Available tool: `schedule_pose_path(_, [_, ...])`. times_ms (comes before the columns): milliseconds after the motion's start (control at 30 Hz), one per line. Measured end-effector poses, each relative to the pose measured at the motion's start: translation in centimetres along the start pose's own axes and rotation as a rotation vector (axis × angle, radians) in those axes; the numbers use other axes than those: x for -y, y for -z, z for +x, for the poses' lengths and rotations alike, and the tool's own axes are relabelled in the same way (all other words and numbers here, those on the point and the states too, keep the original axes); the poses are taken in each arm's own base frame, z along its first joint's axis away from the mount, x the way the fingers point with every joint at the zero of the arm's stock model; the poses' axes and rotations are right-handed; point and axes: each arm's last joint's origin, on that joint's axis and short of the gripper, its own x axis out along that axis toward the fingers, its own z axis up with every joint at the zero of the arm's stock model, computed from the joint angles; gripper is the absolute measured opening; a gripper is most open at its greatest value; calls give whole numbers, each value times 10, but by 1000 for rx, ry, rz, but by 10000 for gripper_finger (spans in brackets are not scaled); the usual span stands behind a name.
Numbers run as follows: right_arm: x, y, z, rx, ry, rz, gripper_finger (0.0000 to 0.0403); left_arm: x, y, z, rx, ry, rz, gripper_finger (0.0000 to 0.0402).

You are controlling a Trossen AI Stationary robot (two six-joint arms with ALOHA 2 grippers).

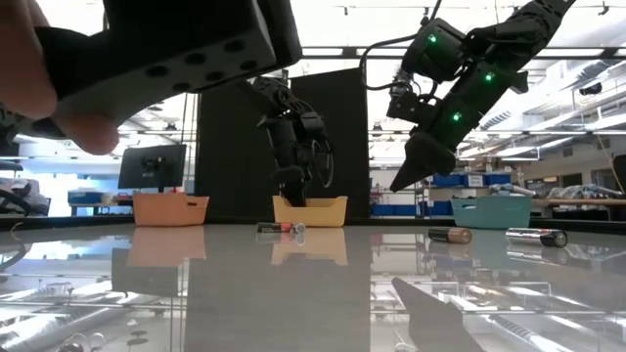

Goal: Sort batteries
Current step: Put the gold battery into the yellow bin, then put the black battery into the green bin

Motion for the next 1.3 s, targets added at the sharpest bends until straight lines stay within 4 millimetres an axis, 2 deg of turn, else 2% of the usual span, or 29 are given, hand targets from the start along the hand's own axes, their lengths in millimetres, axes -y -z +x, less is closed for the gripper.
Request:
schedule_pose_path(133, [0, 0, 0, 0, 0, 0, 12, 1, 1, 0, -15, -1, -33, 139])
schedule_pose_path(300, [0, 0, 0, 0, 0, 0, 12, 6, 1, -2, -75, -6, -15, 141])
schedule_pose_path(433, [0, 0, 0, 1, 0, 3, 12, 10, -8, -23, -30, -33, 17, 109])
schedule_pose_path(667, [-1, 0, 0, 4, -1, 40, 12, 3, -11, -64, 186, 7, -64, 12])
schedule_pose_path(767, [-1, -1, 0, 15, -1, 43, 12, 1, -12, -68, 246, 35, -94, 8])
schedule_pose_path(933, [0, -4, 0, 41, 0, 54, 12, 5, -13, -60, 334, -69, -114, 4])
schedule_pose_path(1100, [-2, 3, 2, 90, -1, 79, 12, 16, 0, -53, 452, -181, -151, 4])
schedule_pose_path(1300, [-5, 15, 5, 144, -36, 138, 12, 53, 32, -75, 635, -302, -164, 3])
